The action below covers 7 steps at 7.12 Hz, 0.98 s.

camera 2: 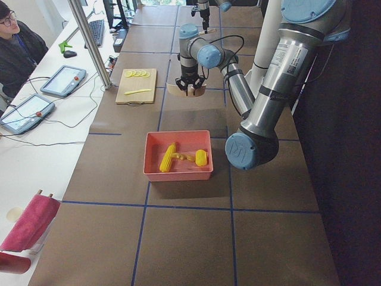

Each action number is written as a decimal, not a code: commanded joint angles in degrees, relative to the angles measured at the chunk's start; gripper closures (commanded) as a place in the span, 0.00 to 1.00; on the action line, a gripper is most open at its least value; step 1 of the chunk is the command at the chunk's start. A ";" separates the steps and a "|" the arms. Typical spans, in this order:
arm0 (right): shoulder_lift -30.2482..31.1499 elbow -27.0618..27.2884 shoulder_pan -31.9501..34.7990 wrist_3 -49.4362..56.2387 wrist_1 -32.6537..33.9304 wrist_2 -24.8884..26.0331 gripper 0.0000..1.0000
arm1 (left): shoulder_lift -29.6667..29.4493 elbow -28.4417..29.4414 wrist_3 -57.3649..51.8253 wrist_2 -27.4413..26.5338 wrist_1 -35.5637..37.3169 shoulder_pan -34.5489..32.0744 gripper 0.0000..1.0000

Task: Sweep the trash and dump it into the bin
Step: 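Lower the dustpan beside the bin with left gripper while right sets brush down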

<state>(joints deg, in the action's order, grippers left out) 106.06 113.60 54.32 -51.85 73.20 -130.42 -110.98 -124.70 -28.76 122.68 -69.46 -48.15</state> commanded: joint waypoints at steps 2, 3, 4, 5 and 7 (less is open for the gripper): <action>-0.15 3.63 7.80 0.00 0.01 0.25 0.00 | -0.02 6.02 -0.97 6.41 -8.81 4.01 1.00; -0.24 3.73 8.86 0.08 0.01 -0.10 0.00 | -0.11 9.79 3.58 6.52 -16.59 5.25 1.00; -0.24 3.56 9.91 0.00 0.10 -0.36 0.00 | 0.15 15.04 5.62 6.52 -26.16 5.96 1.00; -0.24 3.73 11.14 0.00 0.10 -0.54 0.00 | 0.50 16.84 5.73 6.52 -30.08 5.88 1.00; -0.67 3.73 11.86 0.00 0.01 -1.16 0.00 | 1.29 17.29 5.21 7.48 -30.38 5.96 1.00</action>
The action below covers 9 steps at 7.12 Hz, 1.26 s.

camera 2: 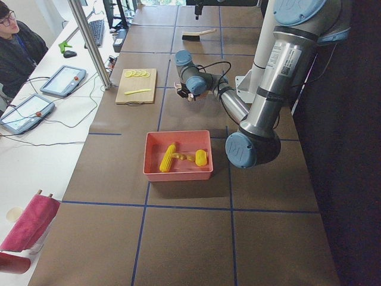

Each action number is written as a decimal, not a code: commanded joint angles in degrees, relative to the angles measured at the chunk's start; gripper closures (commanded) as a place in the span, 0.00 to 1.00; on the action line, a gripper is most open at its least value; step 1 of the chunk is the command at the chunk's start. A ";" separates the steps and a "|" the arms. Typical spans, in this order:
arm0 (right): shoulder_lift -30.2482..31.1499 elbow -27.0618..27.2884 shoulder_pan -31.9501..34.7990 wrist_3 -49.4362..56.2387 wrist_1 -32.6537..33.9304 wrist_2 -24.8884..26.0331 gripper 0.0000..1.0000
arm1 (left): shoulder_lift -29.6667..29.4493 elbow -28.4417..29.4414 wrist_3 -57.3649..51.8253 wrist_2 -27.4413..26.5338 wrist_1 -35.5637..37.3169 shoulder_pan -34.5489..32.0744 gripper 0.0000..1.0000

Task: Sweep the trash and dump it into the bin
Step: 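Lower the dustpan beside the bin with left gripper while right sets brush down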

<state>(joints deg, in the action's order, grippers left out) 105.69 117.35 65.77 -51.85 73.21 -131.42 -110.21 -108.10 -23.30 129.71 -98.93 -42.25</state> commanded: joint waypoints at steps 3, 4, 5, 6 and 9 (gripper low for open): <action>-0.31 0.07 0.41 0.00 -0.08 -0.06 0.00 | 2.36 2.11 -0.35 0.63 -0.91 0.06 0.93; -0.31 0.07 0.41 0.00 -0.08 -0.06 0.00 | 2.37 2.19 -0.35 0.63 -0.91 0.06 0.66; -0.31 0.07 0.41 0.00 -0.08 -0.15 0.00 | 2.28 2.02 -0.26 0.55 -1.09 0.06 0.02; -0.31 0.16 0.41 0.00 -0.08 -0.15 0.00 | 2.36 1.67 0.09 0.63 -0.92 0.06 0.01; -1.10 0.07 1.37 0.00 -0.08 -0.06 0.00 | 2.80 0.45 0.35 2.29 -0.57 -0.11 0.01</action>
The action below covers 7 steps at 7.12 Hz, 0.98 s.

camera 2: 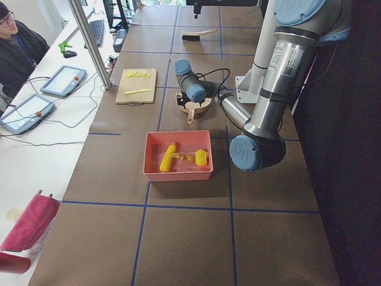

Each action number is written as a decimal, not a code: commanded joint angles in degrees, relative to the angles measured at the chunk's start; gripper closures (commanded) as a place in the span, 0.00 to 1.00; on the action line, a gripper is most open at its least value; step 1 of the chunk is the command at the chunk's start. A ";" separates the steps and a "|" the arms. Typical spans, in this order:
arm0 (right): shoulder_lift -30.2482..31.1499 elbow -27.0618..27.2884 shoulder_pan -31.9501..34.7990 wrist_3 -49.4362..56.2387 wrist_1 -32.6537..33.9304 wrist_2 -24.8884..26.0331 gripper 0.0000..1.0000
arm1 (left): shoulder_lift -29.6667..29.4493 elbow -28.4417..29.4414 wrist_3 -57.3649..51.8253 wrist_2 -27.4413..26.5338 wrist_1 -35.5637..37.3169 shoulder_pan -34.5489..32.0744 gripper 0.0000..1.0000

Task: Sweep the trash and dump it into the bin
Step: 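Open the left gripper and withdraw it from the dustpan handle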

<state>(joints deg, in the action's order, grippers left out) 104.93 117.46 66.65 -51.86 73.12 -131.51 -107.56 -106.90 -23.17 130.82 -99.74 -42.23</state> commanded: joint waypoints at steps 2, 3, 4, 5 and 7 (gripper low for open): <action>-1.21 0.14 2.33 0.00 0.00 0.20 0.00 | 1.65 -4.09 0.50 6.02 1.38 -3.19 0.01; -1.66 0.23 3.39 0.09 0.00 0.12 0.00 | 3.57 -5.59 0.76 5.94 4.61 -8.26 0.00; -2.18 0.23 3.57 0.18 0.00 0.12 0.00 | 6.63 -6.38 0.76 5.94 7.17 -13.79 0.00; -2.71 0.23 4.01 0.52 0.00 0.03 0.00 | 7.80 -5.00 0.59 6.03 7.37 -18.98 0.00; -4.29 0.05 4.97 0.88 0.09 -0.14 0.00 | 7.72 2.18 0.50 1.67 12.17 -23.50 0.00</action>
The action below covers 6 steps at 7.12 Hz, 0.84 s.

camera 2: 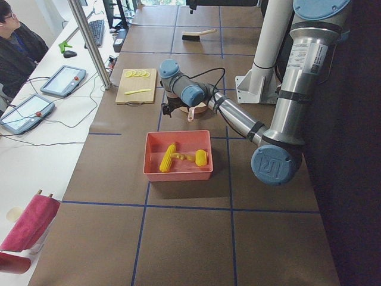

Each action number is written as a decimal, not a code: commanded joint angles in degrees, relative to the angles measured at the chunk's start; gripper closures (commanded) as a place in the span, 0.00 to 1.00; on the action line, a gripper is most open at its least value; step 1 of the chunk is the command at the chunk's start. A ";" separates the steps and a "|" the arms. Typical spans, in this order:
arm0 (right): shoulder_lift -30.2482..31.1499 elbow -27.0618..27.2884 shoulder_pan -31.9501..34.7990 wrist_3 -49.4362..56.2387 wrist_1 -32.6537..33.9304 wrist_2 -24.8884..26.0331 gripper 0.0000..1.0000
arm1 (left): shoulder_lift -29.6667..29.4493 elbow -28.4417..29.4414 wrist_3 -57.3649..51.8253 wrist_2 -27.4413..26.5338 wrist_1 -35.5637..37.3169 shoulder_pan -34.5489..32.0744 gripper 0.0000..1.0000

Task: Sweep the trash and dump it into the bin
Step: 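Open the left gripper and withdraw it from the dustpan handle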

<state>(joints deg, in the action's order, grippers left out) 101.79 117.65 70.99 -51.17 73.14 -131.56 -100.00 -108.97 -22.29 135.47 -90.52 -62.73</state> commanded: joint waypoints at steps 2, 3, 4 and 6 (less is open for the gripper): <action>-3.17 -0.31 0.91 0.11 0.16 -0.54 0.00 | 0.77 10.83 0.14 -4.68 3.94 -15.25 0.00; -3.18 -0.14 0.91 0.11 0.16 -1.76 0.00 | 1.03 16.45 0.23 -4.69 4.03 -20.36 0.00; -3.53 -0.31 0.91 0.11 0.59 -2.73 0.00 | 1.30 19.73 0.40 -4.69 4.29 -23.89 0.00; -3.53 -2.58 1.61 2.98 0.86 -2.65 0.00 | 5.24 19.77 4.15 -4.42 5.17 -25.60 0.00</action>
<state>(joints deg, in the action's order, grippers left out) 98.32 116.43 72.11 -50.30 73.91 -133.97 -96.67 -89.61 -20.55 130.93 -85.88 -87.10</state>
